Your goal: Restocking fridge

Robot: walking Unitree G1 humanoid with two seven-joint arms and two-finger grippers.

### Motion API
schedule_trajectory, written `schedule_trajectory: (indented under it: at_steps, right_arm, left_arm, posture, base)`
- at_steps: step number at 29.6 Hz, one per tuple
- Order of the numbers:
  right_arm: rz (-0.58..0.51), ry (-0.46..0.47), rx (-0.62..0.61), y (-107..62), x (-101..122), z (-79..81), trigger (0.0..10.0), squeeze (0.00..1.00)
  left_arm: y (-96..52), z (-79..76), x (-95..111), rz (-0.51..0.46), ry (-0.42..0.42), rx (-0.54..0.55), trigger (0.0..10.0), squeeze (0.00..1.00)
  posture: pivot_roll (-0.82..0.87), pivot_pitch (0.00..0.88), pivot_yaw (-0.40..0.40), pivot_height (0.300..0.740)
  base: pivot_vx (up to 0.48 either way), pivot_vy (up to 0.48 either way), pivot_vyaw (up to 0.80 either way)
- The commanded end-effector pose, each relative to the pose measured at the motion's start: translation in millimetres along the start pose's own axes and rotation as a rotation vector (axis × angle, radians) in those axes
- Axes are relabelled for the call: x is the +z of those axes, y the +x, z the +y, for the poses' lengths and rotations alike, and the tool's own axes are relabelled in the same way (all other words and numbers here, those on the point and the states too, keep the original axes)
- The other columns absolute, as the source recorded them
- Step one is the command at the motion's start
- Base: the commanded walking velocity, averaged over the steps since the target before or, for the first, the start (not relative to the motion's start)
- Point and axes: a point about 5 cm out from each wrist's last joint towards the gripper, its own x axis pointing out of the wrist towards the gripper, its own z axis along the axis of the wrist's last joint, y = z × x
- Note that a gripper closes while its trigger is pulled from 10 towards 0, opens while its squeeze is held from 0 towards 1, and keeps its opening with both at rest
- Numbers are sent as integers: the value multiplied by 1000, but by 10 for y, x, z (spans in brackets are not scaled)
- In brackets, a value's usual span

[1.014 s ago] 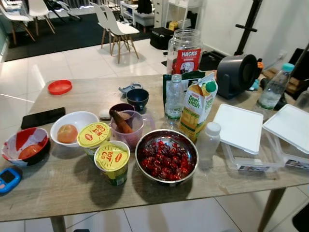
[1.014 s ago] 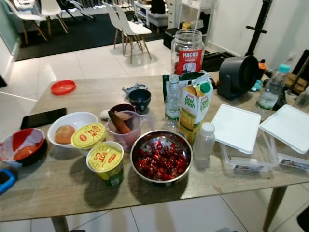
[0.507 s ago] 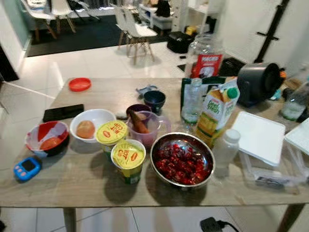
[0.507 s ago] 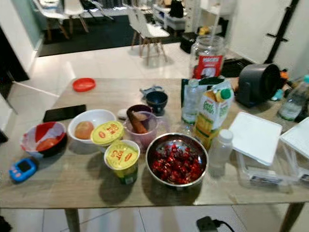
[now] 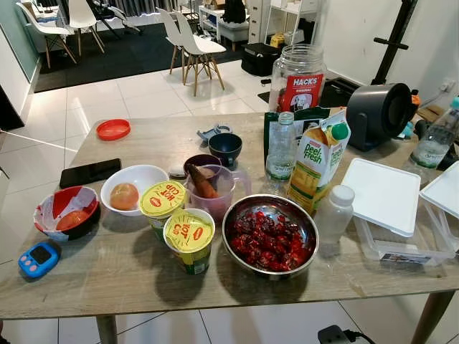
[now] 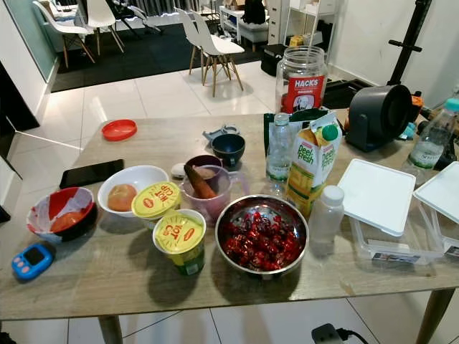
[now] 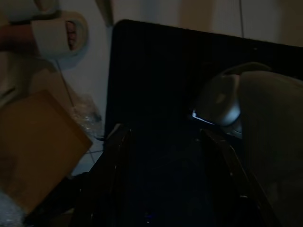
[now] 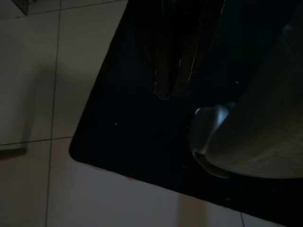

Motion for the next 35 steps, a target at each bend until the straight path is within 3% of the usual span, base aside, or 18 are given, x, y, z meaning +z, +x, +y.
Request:
schedule_trajectory:
  at_steps: [1, 9, 16, 22, 35]
  right_arm:
    - [-4, -7, 7, 9, 24, 41, 10000, 0]
    - [-27, 22, 14, 19, 75, 82, 10000, 0]
    - [-20, 25, 0, -2, 29, -23, 10000, 0]
    - [-14, 24, 1, -6, -1, -21, 10000, 0]
    - [-16, 20, 18, 17, 13, 116, 10000, 0]
  left_arm:
    - [-5, 57, -3, 9, 3, 9, 10000, 0]
    - [-7, 28, -51, 28, 27, 3, 10000, 0]
    - [7, -94, -36, 33, 41, -13, 10000, 0]
    - [6, -93, -46, 35, 44, -16, 10000, 0]
    - [-74, 264, -273, 64, 44, 13, 10000, 0]
  posture:
    - [-42, 0, 14, 740]
    - [-43, 0, 12, 740]
    - [-45, 0, 13, 740]
    - [-45, 0, 14, 740]
    - [-47, 0, 15, 740]
  base:
    - [0, 0, 0]
    - [0, 0, 0]
    - [0, 0, 0]
    - [-89, 0, 0]
    - [-286, 0, 0]
